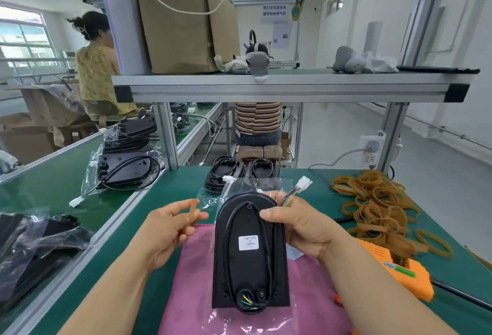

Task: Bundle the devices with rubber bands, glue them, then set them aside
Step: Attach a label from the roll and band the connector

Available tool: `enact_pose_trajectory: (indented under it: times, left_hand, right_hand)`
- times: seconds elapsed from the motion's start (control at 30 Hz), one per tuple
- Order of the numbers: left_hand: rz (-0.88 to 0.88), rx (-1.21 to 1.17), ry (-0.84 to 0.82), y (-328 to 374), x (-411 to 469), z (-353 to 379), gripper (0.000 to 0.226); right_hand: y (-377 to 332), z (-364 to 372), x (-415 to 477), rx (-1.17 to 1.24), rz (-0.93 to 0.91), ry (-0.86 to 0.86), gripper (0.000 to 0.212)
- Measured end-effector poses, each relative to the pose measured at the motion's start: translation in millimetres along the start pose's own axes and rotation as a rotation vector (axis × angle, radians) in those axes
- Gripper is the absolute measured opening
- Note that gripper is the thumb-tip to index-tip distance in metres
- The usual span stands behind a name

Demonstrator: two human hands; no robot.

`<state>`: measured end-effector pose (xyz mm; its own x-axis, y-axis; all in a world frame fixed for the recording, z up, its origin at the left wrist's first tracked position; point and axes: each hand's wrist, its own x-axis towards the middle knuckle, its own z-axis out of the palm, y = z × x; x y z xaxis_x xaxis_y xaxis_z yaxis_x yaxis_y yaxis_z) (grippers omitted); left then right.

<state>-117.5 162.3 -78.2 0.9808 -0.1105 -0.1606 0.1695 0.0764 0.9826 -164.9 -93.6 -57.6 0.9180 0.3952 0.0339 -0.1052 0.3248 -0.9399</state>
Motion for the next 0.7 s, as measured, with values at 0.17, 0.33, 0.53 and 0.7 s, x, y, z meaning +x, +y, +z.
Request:
enact_pose_trajectory:
  times: [0.17, 0.33, 0.53, 0.7]
  left_hand:
    - [-0.054, 0.071, -0.218, -1, -2, 8, 0.071]
    - [0.033, 0.211, -0.578, 16, -11, 7, 0.113]
    - [0.187, 0.338, -0.546, 35, -21, 18, 0.106]
    - [0.325, 0.538, -0.423, 44, -28, 32, 0.104]
  right_hand:
    - [-5, 2, 2, -0.001, -0.056, 0.035, 0.041]
    - [0, 1, -2, -0.085, -0.026, 0.003, 0.05]
    - [-17, 8, 0, -0.463, -0.053, 0.063, 0.054]
    - [-28, 23, 0, -0.893, -0.027, 0.122, 0.048]
